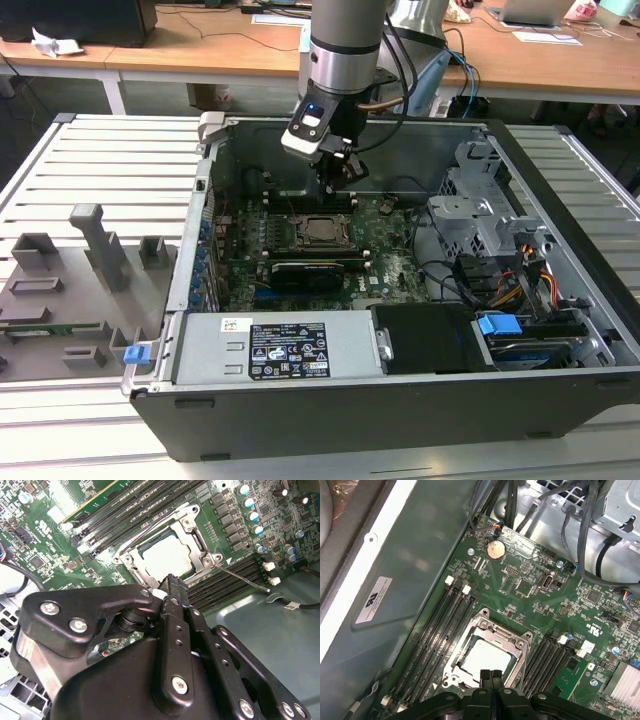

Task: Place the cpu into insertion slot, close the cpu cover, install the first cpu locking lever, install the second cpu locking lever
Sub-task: 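Install the first cpu locking lever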

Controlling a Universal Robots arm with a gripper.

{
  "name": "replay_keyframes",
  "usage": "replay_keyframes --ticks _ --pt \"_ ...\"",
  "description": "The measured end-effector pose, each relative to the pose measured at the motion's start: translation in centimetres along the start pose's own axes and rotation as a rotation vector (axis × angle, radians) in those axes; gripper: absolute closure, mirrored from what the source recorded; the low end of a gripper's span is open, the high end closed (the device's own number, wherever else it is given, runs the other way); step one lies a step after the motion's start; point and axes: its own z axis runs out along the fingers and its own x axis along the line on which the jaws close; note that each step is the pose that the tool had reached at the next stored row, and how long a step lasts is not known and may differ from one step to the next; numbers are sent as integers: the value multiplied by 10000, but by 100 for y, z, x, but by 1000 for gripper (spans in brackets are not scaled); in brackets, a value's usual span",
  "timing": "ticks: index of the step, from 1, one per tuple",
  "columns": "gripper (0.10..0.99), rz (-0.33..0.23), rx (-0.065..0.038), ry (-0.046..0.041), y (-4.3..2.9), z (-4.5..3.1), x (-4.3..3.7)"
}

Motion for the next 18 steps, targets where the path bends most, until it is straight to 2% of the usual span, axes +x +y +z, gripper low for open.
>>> replay_keyframes --ticks 18 --pt "976 -479 0 -2 0 0 0"
